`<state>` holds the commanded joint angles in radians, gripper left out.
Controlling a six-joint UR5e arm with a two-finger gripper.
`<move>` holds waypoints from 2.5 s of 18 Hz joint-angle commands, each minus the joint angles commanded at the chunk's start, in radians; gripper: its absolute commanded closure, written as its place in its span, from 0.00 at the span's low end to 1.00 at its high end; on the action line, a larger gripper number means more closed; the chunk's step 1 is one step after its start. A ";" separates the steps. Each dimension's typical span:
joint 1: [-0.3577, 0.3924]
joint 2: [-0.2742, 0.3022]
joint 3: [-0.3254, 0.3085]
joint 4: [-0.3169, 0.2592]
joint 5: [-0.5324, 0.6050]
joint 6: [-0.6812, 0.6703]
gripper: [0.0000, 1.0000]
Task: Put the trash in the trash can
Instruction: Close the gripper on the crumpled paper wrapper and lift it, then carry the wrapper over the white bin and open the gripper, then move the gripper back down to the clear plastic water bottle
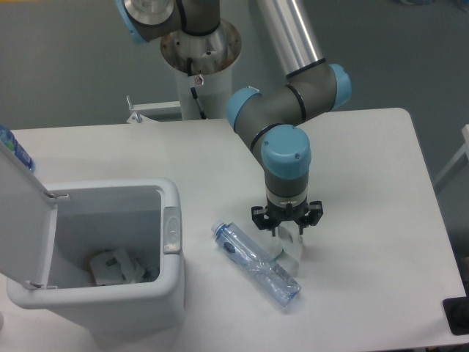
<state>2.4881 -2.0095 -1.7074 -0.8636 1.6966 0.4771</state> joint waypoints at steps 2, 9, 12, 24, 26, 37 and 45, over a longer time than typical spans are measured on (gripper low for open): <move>0.006 0.002 0.011 -0.002 0.000 0.006 1.00; 0.067 0.081 0.041 -0.005 -0.082 0.037 1.00; 0.115 0.149 0.145 -0.008 -0.248 0.014 1.00; -0.092 0.307 0.212 -0.015 -0.517 -0.406 1.00; -0.155 0.325 0.213 -0.015 -0.520 -0.408 1.00; -0.301 0.336 0.172 -0.006 -0.514 -0.426 0.04; -0.068 0.356 0.131 -0.020 -0.509 -0.494 0.00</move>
<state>2.4201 -1.6536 -1.5768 -0.8836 1.1873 -0.0168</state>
